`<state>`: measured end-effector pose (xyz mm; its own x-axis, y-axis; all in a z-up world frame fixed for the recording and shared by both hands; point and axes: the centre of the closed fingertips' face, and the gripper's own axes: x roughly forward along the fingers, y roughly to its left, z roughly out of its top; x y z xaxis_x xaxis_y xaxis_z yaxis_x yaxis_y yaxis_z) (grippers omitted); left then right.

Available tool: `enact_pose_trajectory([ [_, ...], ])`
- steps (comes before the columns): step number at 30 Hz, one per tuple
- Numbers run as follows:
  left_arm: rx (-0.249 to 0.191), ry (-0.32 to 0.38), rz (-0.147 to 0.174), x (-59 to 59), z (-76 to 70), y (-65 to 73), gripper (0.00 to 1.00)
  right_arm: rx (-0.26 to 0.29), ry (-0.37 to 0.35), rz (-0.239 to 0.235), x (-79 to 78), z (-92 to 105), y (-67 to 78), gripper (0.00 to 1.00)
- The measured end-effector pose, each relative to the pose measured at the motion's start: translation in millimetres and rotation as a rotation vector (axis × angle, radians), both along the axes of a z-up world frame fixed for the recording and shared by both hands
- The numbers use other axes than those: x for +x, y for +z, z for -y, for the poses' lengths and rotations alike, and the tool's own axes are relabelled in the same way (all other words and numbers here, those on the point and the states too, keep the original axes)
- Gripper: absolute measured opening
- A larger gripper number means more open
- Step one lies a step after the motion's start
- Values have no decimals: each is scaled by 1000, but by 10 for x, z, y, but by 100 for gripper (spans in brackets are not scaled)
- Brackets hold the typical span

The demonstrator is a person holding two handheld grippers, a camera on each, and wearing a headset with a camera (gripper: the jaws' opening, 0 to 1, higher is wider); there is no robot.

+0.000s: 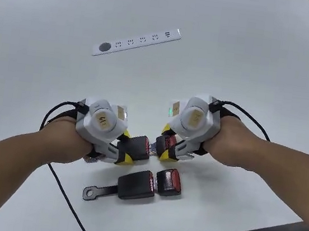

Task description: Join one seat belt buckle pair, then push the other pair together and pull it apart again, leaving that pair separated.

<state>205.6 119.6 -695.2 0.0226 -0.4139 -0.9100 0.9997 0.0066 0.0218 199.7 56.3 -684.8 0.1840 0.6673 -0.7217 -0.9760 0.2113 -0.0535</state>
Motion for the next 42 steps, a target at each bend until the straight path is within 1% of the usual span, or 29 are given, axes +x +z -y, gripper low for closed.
enact_pose_trajectory([
  [3, -5, -7, 1, -12, 9, 2, 32, 4, 1, -2, 2, 8, 3, 33],
  [7, -13, -6, -1, -20, 11, 3, 32, -5, 0, 19, -24, 5, 14, 33],
  [10, -14, -6, 1, -19, 16, 7, 32, -8, 4, 19, -48, 67, 12, 33],
  [16, 4, -5, -5, -22, 20, 3, 33, -30, -24, 25, -26, 390, -5, 34],
  [19, 10, -6, -3, -15, 17, 2, 33, -33, -30, 19, -65, 542, -10, 34],
  [22, 11, -6, 1, -4, 12, -9, 33, -54, -44, 25, -49, 754, -22, 34],
  [25, 11, -1, 1, 4, 5, -17, 34, -74, -71, 12, -51, 914, -24, 34],
  [26, 9, -3, 3, 8, 1, -20, 34, -88, -71, 12, -36, 983, -28, 35],
  [29, 2, -3, 8, -17, 14, 6, 34, -113, -64, 19, -55, 1074, -34, 35],
  [30, 0, -3, 10, -25, 20, 15, 34, -120, -67, 17, -27, 1115, -41, 35],
  [32, -5, -1, 14, -16, 24, 15, 34, -133, -61, 15, -44, 1135, -53, 35],
  [33, -6, 3, 16, -15, 22, 17, 34, -157, -53, 19, -51, 1160, -75, 36],
  [38, -1, 11, 33, -10, 16, 16, 34, -172, -76, 11, -49, 1148, -78, 36],
  [40, -3, 31, 29, 13, -4, 11, 34, -185, -89, 24, -24, 1144, -73, 38],
  [42, 0, 31, 36, 26, -7, 7, 35, -200, -103, 35, -17, 1129, -66, 40],
])
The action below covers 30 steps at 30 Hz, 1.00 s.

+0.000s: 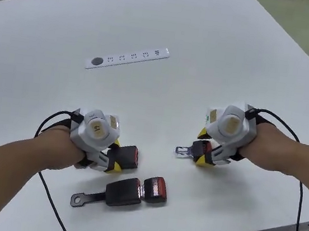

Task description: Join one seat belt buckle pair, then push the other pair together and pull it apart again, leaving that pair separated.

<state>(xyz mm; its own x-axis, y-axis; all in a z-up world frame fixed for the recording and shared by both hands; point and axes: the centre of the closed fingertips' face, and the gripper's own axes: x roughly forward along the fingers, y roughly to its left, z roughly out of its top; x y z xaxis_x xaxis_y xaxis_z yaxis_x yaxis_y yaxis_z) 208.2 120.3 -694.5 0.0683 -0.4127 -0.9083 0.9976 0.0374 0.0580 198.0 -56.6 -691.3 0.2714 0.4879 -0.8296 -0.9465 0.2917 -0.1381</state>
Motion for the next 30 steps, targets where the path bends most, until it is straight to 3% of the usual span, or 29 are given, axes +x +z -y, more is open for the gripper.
enact_pose_trajectory([
  [2, 9, -2, 11, -46, 22, 28, 36, -16, -19, 24, 5, 15, 14, 41],
  [4, 14, -4, 29, -66, 8, 41, 40, 9, -60, 40, -12, 28, 61, 42],
  [7, -23, 40, 54, -85, 17, 153, 44, 83, -166, 74, -26, 66, 206, 44],
  [10, -56, 87, 73, -142, -5, 299, 47, 188, -274, 71, -166, 61, 412, 44],
  [12, -99, 127, 99, -144, 4, 373, 50, 237, -330, 75, -281, 73, 478, 48],
  [14, -137, 152, 117, -238, 2, 515, 53, 278, -367, 70, -421, 50, 512, 50],
  [17, -182, 192, 130, -349, -66, 597, 58, 309, -398, 69, -607, 3, 581, 51],
  [23, -260, 290, 141, -584, -140, 764, 67, 375, -432, 83, -763, -130, 696, 59],
  [25, -268, 313, 140, -685, -168, 826, 71, 380, -442, 82, -806, -137, 699, 63],
  [30, -286, 378, 153, -796, -329, 839, 79, 389, -481, 84, -901, -82, 691, 74],
])
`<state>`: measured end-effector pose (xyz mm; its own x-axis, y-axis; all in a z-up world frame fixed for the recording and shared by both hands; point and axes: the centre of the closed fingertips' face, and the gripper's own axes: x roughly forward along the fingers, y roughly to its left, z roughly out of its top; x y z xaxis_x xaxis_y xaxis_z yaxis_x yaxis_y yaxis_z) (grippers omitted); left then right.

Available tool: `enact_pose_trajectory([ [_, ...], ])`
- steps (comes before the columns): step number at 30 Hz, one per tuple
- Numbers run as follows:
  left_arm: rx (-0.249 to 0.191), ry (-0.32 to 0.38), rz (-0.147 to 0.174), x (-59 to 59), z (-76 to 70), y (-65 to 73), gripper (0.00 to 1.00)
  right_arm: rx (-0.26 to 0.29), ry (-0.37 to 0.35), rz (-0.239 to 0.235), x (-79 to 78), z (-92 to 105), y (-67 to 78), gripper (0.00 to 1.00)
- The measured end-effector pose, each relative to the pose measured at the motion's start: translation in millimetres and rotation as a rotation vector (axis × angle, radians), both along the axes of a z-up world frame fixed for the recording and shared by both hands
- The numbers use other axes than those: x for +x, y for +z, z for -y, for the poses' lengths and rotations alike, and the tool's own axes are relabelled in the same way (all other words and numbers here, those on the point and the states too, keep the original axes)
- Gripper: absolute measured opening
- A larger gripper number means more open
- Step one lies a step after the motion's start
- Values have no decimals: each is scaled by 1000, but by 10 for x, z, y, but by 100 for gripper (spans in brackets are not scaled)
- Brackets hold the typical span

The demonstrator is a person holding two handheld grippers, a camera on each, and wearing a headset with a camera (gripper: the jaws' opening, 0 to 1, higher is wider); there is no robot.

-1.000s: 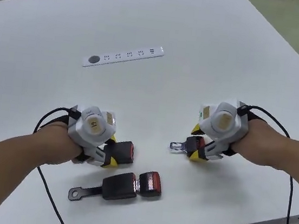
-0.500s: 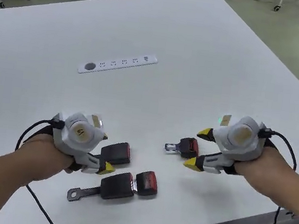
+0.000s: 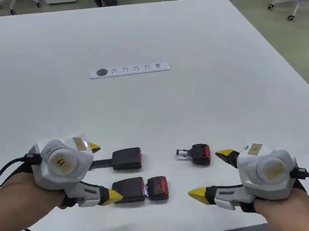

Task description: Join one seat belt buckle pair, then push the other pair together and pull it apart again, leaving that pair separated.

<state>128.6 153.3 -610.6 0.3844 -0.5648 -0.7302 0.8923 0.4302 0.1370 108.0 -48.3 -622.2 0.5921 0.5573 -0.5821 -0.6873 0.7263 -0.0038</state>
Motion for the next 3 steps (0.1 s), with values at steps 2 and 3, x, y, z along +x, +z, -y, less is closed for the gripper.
enact_pose_trajectory([
  [2, -4, 10, -9, -52, -68, -44, 81, -3, -10, 0, -32, 33, -12, 79],
  [3, 0, 14, -11, -83, -97, -69, 83, -1, -16, -3, -40, 46, -18, 80],
])
